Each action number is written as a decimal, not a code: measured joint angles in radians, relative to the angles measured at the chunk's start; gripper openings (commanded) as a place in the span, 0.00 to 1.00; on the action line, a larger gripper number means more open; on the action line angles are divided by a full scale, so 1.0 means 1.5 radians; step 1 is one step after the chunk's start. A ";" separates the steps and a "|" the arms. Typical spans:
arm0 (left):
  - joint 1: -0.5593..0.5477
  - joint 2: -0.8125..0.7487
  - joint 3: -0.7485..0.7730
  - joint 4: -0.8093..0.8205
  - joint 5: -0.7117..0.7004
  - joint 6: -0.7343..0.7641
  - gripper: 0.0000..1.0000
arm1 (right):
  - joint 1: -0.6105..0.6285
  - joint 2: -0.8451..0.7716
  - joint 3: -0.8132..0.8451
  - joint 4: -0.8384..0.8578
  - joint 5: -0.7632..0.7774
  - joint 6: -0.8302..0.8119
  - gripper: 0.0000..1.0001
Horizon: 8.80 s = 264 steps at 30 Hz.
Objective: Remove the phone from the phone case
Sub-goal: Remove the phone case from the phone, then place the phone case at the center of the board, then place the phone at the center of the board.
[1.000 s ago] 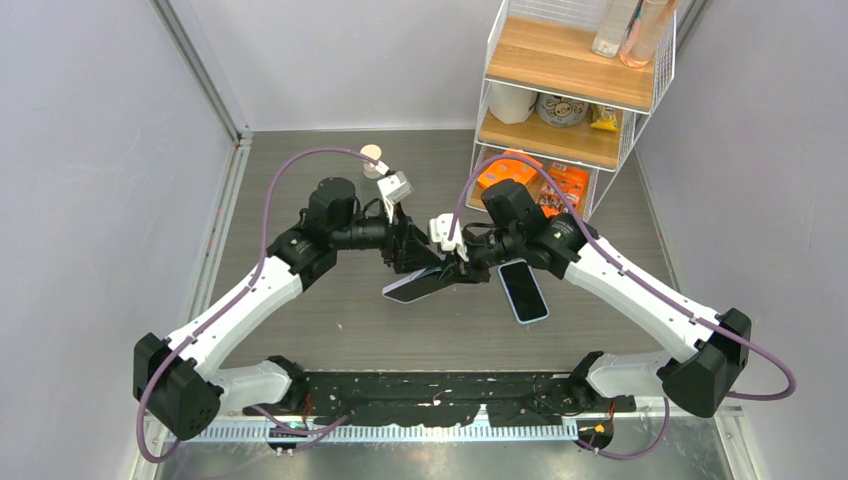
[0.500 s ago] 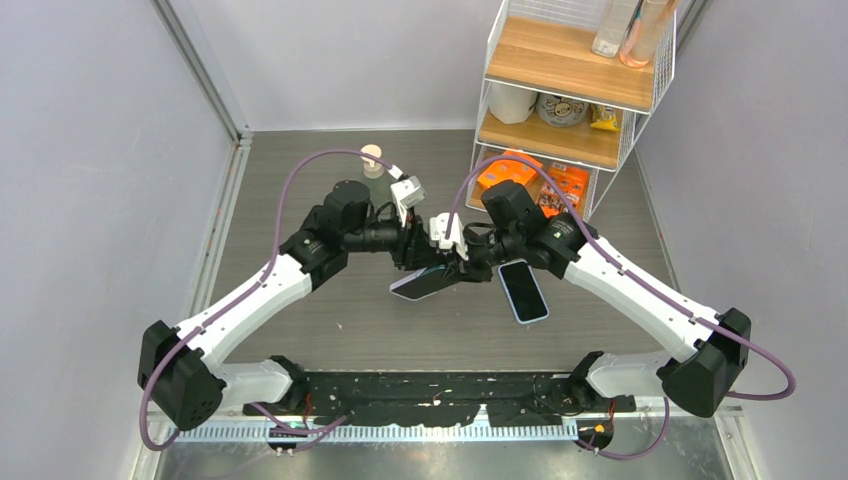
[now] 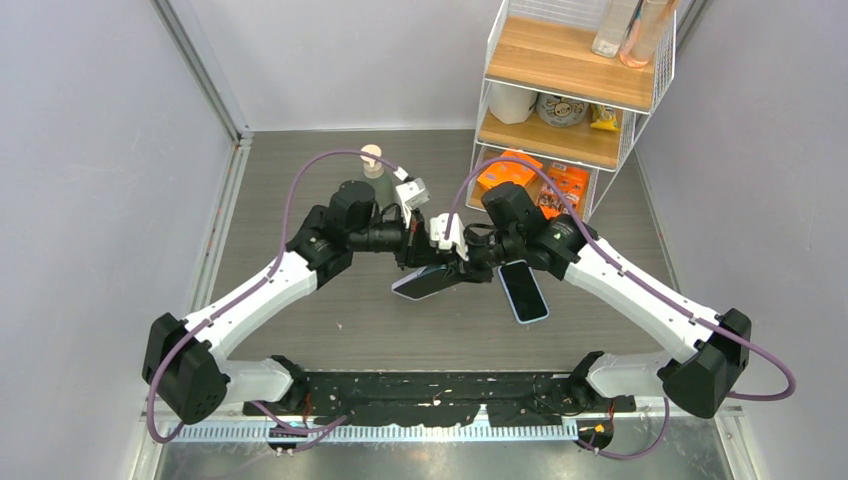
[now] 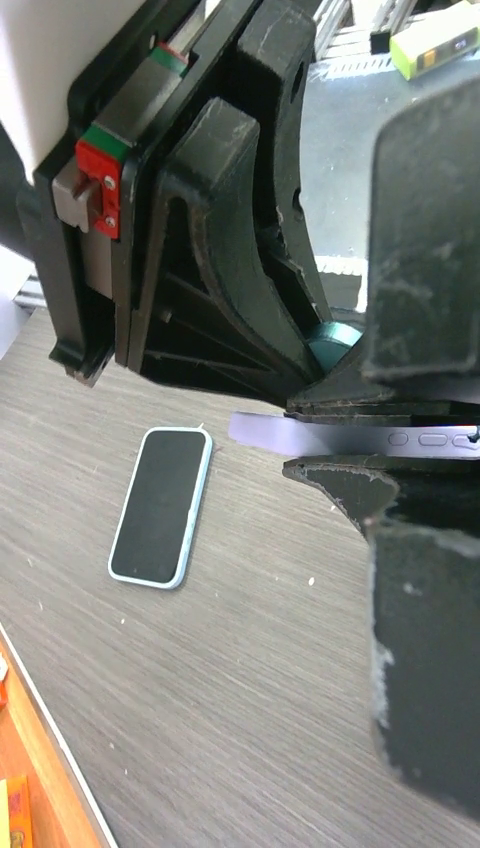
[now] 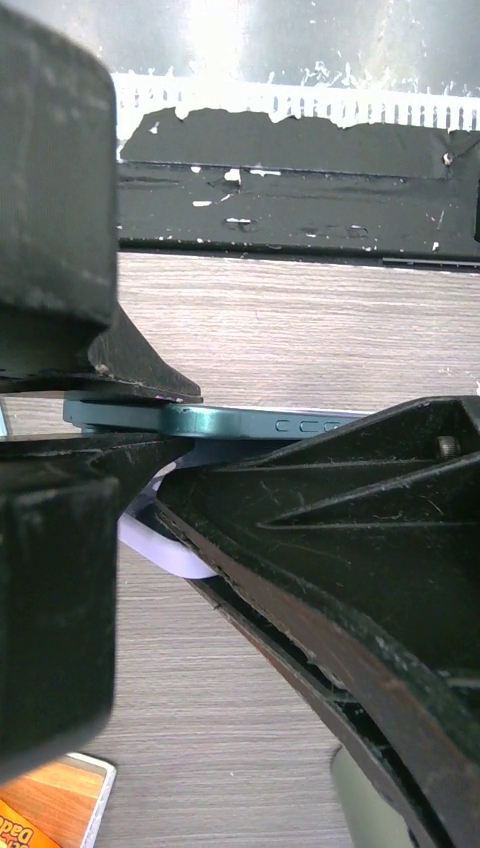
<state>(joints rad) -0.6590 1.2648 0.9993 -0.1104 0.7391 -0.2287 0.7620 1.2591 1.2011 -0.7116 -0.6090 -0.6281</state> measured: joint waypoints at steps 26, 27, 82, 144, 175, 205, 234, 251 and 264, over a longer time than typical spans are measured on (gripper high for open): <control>0.439 0.057 -0.085 -0.126 -0.134 -0.062 0.00 | -0.005 -0.089 -0.049 0.030 -0.068 -0.037 0.05; 0.450 0.060 -0.085 -0.140 -0.134 -0.054 0.00 | -0.005 -0.089 -0.049 0.032 -0.068 -0.037 0.05; 0.469 0.354 0.130 -0.178 -0.154 -0.112 1.00 | -0.012 -0.063 -0.049 0.035 -0.069 -0.033 0.05; 0.012 -0.059 -0.030 -0.232 0.084 0.299 0.00 | -0.004 0.017 -0.030 0.053 -0.084 0.007 0.08; 0.379 0.012 -0.137 -0.394 -0.001 0.156 0.00 | -0.031 -0.076 -0.112 0.221 -0.048 0.123 0.96; 0.454 0.128 -0.120 -0.444 -0.142 0.103 0.42 | -0.057 -0.071 -0.132 0.256 -0.063 0.164 0.96; 0.174 0.140 0.089 -0.443 -0.348 0.193 0.75 | -0.104 -0.150 -0.182 0.276 -0.063 0.158 0.96; 0.042 0.282 0.106 -0.478 -0.424 0.398 0.75 | -0.137 -0.225 -0.233 0.300 -0.074 0.157 0.95; 0.038 0.320 0.102 -0.492 -0.429 0.426 0.65 | -0.140 -0.224 -0.233 0.300 -0.085 0.159 0.95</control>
<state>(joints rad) -0.6022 1.7454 1.1526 -0.8490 0.0963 0.4107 0.5522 0.9234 0.8520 -0.2615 -0.7368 -0.3893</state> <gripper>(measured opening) 0.672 0.956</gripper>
